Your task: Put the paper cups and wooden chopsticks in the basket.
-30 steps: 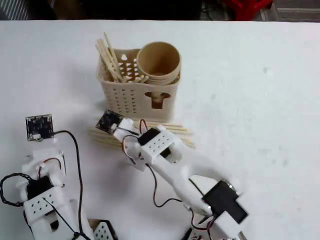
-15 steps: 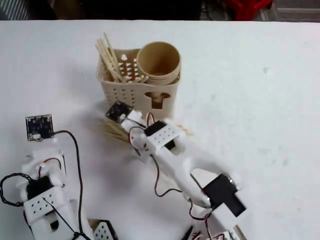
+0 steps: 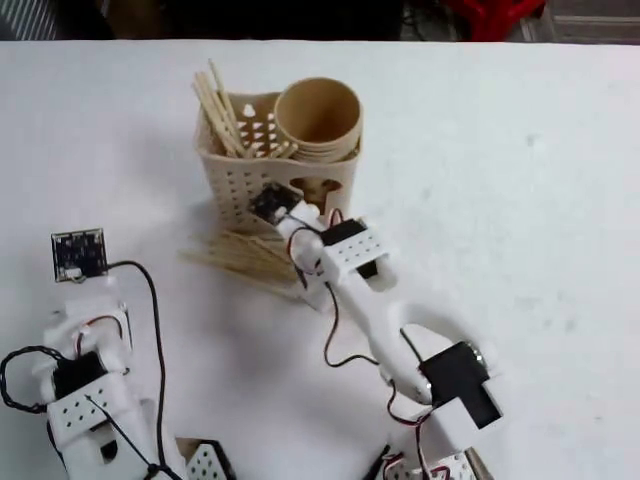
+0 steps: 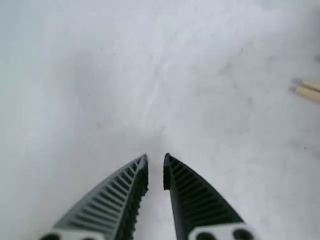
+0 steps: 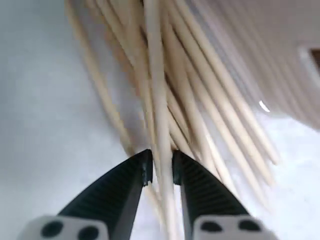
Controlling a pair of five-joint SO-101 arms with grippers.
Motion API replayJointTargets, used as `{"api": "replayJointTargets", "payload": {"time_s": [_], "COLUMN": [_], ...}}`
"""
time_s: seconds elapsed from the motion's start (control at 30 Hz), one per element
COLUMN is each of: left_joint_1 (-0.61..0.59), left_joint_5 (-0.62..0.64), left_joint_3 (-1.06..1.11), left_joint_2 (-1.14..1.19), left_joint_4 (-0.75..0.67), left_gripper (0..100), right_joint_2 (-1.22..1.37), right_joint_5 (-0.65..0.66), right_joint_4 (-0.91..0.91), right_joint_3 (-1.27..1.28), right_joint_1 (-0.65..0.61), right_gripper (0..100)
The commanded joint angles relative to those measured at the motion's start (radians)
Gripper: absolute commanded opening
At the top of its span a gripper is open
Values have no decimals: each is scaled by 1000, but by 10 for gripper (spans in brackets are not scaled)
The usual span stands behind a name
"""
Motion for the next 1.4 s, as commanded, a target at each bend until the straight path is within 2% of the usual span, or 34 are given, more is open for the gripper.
{"api": "replayJointTargets", "payload": {"time_s": [0.0, 0.13, 0.33, 0.47, 0.8, 1.07, 1.2, 1.37], "left_joint_1": [13, 13, 13, 13, 13, 13, 13, 13], "left_joint_5": [-8, -8, -8, -8, -8, -8, -8, -8], "left_joint_3": [-5, -5, -5, -5, -5, -5, -5, -5], "left_joint_2": [-13, -13, -13, -13, -13, -13, -13, -13], "left_joint_4": [-25, -25, -25, -25, -25, -25, -25, -25], "left_gripper": [76, 76, 76, 76, 76, 76, 76, 76], "right_joint_2": [-8, -67, -130, -87, -4, -5, -10, -10], "right_joint_5": [29, 29, 29, 29, 29, 31, 103, 112], "right_joint_4": [24, 24, -1, -61, -151, -88, -62, -58], "right_joint_3": [-41, -43, -41, -40, -44, -25, 26, 49], "right_joint_1": [10, -30, -97, -88, 16, 1, -65, -111], "right_gripper": [156, 173, 78, 36, 153, 146, 135, 135]}}
